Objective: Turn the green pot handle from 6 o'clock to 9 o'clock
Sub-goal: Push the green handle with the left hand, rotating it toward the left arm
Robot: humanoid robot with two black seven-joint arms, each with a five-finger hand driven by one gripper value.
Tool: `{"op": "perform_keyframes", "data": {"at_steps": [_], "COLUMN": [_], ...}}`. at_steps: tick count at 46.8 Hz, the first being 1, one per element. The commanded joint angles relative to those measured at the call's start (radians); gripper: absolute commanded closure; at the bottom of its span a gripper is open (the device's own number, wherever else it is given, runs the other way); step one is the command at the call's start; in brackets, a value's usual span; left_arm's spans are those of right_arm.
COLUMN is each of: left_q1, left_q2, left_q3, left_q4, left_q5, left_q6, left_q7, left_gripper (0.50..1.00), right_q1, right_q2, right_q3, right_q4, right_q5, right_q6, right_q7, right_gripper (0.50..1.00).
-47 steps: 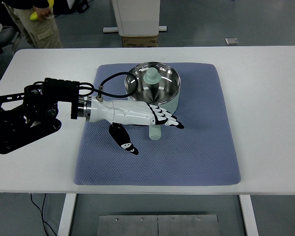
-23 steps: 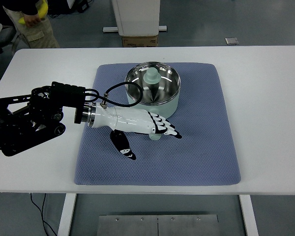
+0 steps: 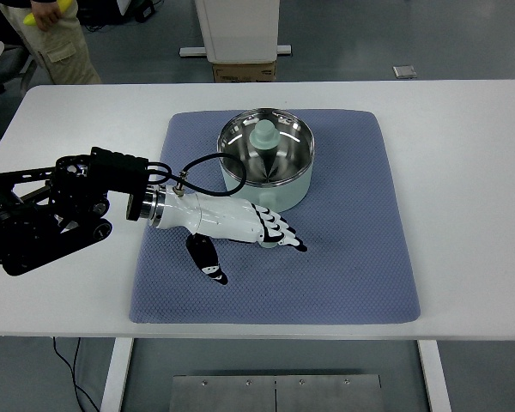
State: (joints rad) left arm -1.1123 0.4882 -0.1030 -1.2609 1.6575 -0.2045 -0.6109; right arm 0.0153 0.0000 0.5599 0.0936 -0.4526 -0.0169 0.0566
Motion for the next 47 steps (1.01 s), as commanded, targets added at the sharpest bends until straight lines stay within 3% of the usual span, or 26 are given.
{"op": "perform_keyframes", "data": {"at_steps": [1, 47], "left_q1": [-0.003, -0.072], "left_q2": [0.003, 0.089], "left_q3": [-0.001, 0.049], "left_q4": [0.0, -0.003], "left_q5": [0.001, 0.169], "left_q6": [-0.007, -0.021], "left_q7": [0.0, 0.0], "left_gripper": [0.5, 0.5], "right_q1": [0.0, 0.0], "right_q2": [0.0, 0.0], "right_q3": [0.0, 0.0], "right_q4": [0.0, 0.0], "right_q5": [0.0, 0.0], "right_q6": [0.0, 0.0], "right_q7": [0.0, 0.0], "right_gripper": [0.5, 0.5]}}
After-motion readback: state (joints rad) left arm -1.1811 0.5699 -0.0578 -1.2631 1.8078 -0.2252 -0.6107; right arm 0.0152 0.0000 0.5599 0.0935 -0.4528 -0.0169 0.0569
